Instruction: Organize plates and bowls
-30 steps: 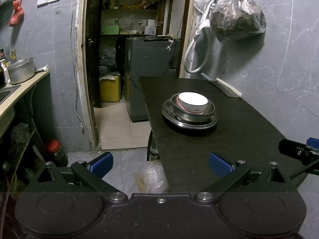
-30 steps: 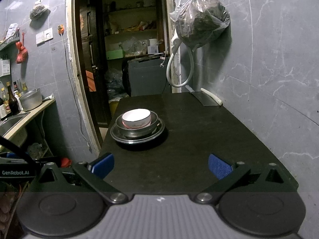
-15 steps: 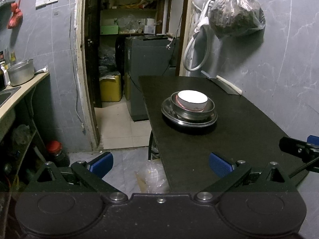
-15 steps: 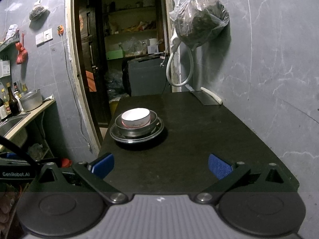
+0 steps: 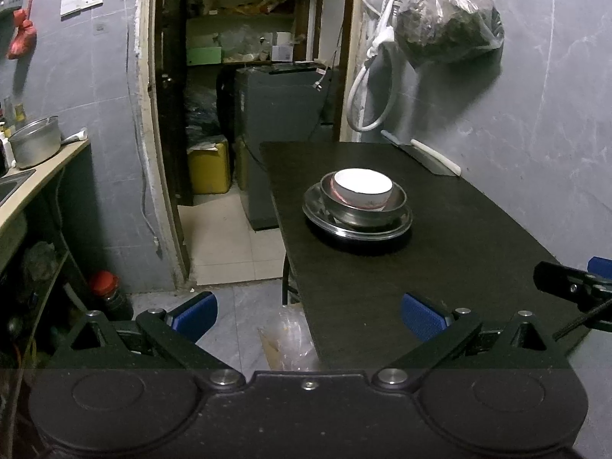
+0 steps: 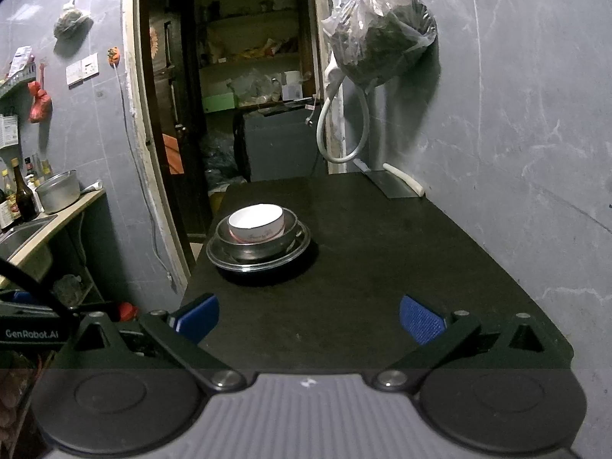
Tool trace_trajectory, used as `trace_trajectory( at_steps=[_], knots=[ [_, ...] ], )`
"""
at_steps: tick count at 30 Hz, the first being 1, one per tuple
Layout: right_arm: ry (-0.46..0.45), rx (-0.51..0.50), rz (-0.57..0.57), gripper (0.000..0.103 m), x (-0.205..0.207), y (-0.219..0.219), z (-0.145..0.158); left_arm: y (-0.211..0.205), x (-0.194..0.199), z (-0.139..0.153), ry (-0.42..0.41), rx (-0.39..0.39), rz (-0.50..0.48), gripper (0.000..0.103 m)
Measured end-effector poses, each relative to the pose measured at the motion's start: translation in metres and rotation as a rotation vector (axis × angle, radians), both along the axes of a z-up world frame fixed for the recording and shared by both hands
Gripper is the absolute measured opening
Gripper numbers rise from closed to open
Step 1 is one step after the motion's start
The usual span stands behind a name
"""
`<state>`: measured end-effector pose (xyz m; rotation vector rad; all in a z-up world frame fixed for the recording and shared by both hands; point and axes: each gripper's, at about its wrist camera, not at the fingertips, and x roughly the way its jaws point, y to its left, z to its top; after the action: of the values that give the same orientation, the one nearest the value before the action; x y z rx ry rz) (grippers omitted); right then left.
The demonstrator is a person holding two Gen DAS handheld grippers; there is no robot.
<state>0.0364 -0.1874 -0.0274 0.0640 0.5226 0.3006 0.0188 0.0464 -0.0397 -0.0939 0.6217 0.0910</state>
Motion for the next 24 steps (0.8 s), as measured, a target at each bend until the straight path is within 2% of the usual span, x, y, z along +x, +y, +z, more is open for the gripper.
trace_trajectory(
  at_steps=[9,16,24],
  knots=[
    [0.004,0.003,-0.002,0.103,0.001,-0.002,-0.003,-0.002,0.003,-0.001,0.01,0.007,-0.01,0.102],
    [0.004,-0.01,-0.004,0.103,0.002,-0.004,-0.007,-0.009,0.008,-0.001,0.03,0.081,0.014,0.102],
    [0.001,-0.015,-0.014,0.103,0.004,-0.004,-0.008,-0.011,0.008,0.001,0.016,0.08,-0.005,0.102]
  ],
)
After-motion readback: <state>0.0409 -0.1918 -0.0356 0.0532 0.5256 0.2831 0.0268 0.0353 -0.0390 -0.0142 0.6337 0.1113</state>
